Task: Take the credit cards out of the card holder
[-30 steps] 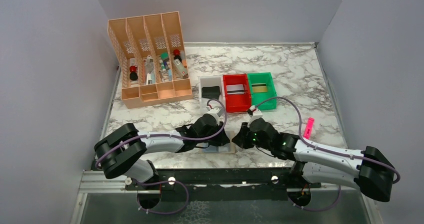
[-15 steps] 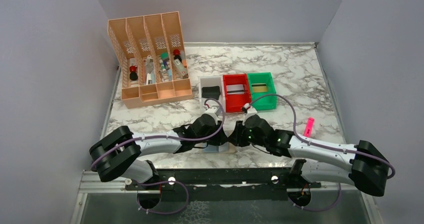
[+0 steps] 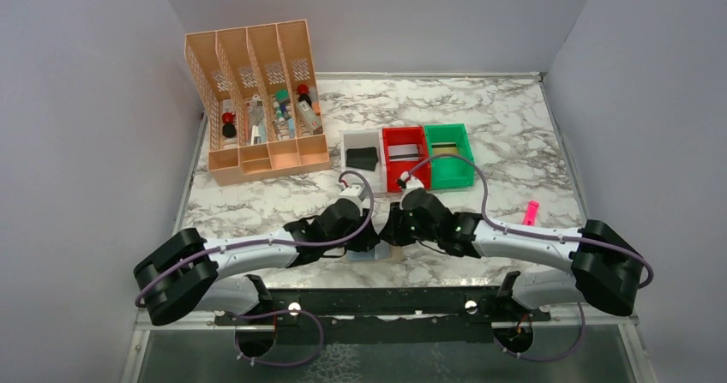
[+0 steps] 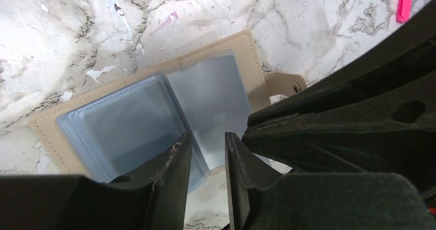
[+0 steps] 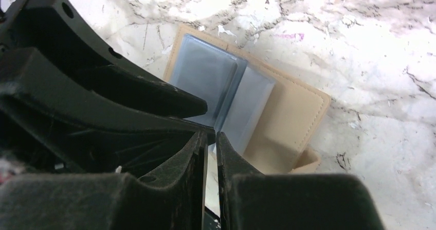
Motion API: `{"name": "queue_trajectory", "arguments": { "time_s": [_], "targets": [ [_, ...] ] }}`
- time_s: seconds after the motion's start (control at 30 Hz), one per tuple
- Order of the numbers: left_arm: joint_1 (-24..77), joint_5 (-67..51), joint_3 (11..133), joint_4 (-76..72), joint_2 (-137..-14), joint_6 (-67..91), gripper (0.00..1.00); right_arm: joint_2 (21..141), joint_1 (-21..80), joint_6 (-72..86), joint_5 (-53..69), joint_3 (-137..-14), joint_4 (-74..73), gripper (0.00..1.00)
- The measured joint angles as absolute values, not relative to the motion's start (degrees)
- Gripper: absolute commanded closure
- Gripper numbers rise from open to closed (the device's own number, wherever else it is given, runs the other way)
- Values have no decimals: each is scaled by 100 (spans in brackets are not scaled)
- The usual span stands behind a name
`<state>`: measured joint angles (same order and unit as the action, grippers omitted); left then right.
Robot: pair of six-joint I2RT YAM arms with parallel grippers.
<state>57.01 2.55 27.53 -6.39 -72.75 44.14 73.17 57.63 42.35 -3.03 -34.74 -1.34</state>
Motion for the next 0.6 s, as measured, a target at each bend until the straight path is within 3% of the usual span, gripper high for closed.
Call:
{"name": "queue_trajectory", "arguments": {
  "time_s": [0.3, 0.6],
  "targets": [
    [5704, 685, 2711, -58, -6624, 4348, 65, 7968, 5763, 4053, -261, -3839, -213, 82],
    [5708, 1669, 2425, 742, -5564, 4683, 52, 8366, 5763, 3848, 51, -3822, -296, 73]
  ]
}}
